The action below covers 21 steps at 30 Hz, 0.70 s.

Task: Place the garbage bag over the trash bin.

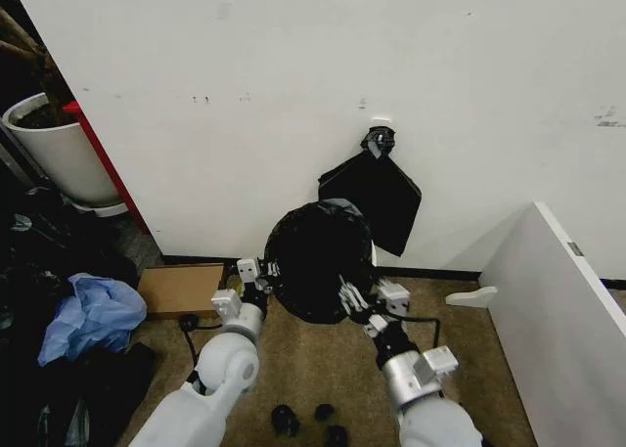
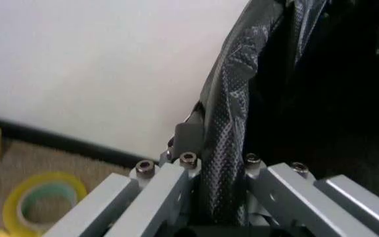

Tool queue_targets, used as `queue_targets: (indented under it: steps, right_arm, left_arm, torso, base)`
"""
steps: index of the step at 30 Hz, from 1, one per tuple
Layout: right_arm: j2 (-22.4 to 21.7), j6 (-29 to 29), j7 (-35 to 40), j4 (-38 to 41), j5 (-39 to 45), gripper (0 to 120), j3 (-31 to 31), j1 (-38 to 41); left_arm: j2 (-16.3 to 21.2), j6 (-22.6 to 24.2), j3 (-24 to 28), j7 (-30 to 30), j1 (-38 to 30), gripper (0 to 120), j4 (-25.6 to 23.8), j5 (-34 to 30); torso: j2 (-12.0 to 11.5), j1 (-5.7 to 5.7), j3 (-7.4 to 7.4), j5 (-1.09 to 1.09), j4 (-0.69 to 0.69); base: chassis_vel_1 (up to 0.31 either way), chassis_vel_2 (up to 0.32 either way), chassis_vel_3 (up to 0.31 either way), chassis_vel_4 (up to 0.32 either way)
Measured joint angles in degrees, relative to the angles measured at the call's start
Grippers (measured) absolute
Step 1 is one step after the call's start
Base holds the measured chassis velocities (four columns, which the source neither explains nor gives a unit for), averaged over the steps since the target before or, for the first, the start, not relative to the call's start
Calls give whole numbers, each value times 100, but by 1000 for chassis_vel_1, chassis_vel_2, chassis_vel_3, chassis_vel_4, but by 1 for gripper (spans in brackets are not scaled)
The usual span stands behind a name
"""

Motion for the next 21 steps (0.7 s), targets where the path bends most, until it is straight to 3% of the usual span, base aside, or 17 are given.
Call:
queue_targets:
  steps: [3, 6, 11, 21]
  right_arm:
    - [37, 30, 127, 45, 6, 77, 8, -164]
    - [145, 259, 162, 70, -50, 92, 13, -449]
    - [215, 409, 143, -109, -241, 97, 53, -467]
    - [308, 716, -73, -650, -698, 59, 198, -317]
  left_arm:
    - [12, 175, -31, -91, -51, 1, -26, -244]
    - [55, 367, -62, -169, -88, 1, -112, -646]
    - [67, 383, -62, -169, -42, 1, -179, -705]
    - [38, 345, -30, -149, 191, 1, -366, -673]
  torso:
    - [0, 0, 0, 0, 0]
    - [0, 0, 0, 0, 0]
    - [0, 0, 0, 0, 0]
    - [0, 0, 0, 1, 1]
  base:
    - [0, 0, 0, 0]
    - [0, 0, 0, 0]
    - [0, 0, 0, 0]
    - [0, 0, 0, 0]
